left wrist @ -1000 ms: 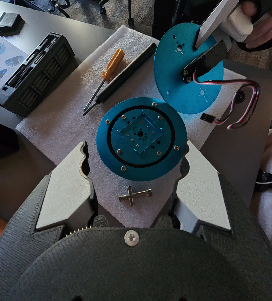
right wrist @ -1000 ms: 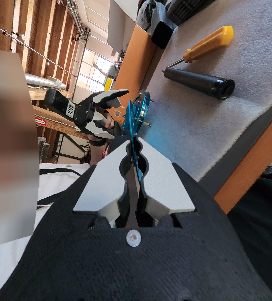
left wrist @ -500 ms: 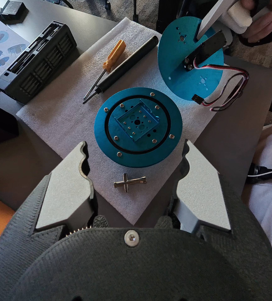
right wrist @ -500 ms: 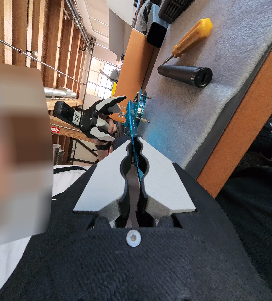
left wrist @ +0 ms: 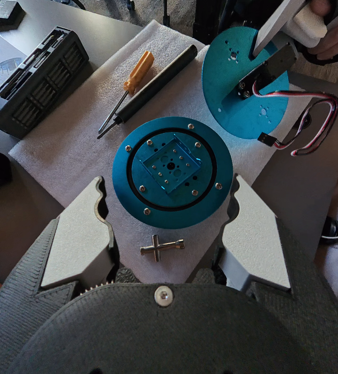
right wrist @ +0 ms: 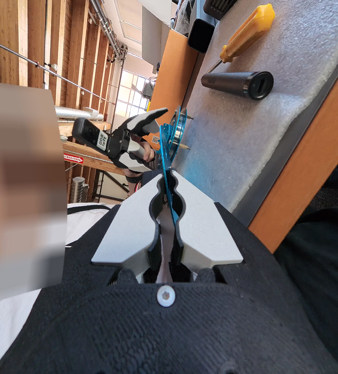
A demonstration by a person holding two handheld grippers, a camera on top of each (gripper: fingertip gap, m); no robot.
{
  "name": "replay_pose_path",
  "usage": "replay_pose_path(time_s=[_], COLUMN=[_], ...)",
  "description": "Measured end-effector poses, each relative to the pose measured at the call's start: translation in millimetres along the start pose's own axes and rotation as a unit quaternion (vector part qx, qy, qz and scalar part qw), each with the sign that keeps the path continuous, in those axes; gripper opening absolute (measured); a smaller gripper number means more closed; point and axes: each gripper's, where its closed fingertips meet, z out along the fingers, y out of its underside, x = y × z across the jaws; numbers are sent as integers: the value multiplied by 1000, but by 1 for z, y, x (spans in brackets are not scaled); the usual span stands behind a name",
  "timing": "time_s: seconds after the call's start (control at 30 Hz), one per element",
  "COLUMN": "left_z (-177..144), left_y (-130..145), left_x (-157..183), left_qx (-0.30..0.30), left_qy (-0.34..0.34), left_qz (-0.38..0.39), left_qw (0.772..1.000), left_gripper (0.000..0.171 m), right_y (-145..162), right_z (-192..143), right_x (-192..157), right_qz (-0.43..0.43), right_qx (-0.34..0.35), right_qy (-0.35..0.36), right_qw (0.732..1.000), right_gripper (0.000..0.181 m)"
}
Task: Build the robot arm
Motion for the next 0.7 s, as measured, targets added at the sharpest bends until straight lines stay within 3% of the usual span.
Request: replay_pose_path(time_s=[0.1, 0.23, 0.33, 0.5, 0.7], left_z=[5, 17, 24, 27, 25], left_y=[-8, -1, 2, 3, 5], left_x=[-1, -3, 7, 6, 6], left_qx=[7, -44, -74, -93, -95], left_qy=[20, 24, 57, 38, 24], left_qz=[-19, -6, -24, 13, 4], left_qw=[1000, 999, 995, 995, 995], left_gripper=[130, 140, 138, 134, 131], right_y=[0, 0, -1, -1, -1], right_z=[2, 3, 3, 4, 4], right_x=[3, 5, 8, 9, 15], right_qz=[-4, -4, -4, -10, -10], right_qx=[-7, -7, -9, -16, -14], right_qy=[10, 14, 21, 35, 54], right_qw=[1000, 1000, 1000, 999, 998], right_gripper=[0, 0, 0, 0, 0])
